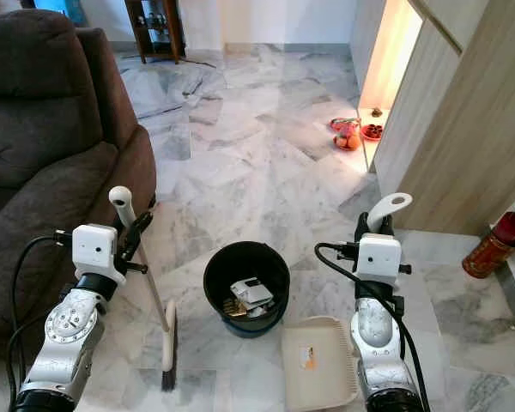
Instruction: Sweep floor
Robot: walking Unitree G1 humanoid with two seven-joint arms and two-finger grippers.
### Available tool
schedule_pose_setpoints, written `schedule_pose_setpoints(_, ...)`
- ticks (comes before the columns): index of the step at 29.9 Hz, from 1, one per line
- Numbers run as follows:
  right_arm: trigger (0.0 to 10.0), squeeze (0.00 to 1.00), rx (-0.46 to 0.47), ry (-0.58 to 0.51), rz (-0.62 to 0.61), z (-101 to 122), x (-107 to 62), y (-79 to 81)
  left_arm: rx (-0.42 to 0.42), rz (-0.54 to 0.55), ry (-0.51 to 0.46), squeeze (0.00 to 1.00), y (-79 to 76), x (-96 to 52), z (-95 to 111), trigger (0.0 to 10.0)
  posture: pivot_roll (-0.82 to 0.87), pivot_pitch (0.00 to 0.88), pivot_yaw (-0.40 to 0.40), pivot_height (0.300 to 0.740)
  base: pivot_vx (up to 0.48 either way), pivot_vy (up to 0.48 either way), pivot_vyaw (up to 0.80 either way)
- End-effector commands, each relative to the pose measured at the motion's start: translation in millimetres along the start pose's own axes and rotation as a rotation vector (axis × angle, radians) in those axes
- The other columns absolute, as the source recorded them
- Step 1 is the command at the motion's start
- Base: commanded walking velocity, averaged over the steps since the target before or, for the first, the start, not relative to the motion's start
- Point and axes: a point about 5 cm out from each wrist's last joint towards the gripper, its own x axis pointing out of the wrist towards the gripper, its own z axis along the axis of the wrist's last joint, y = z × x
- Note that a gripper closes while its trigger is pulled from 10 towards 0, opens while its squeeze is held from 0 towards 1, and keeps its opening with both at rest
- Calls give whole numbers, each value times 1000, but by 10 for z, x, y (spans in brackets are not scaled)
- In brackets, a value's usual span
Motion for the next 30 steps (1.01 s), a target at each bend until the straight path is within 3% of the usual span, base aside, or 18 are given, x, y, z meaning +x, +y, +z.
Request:
schedule_pose_setpoints(1, 10000, 0, -3, -27, 7, 37, 27, 0, 14, 1, -37, 0, 16, 37, 76, 10000, -1, 58, 15, 740, 0, 0, 0)
schedule_pose_setpoints(20, 10000, 0, -1, -36, 13, 66, 36, 29, 13, 4, -37, 0, 27, 42, 82, 10000, -36, 85, 20, 740, 0, 0, 0)
schedule_pose_setpoints(30, 10000, 0, -2, -34, 10, 62, 30, 49, 18, -2, -35, 0, 49, 53, 84, 10000, -39, 76, 33, 740, -264, 0, 0)
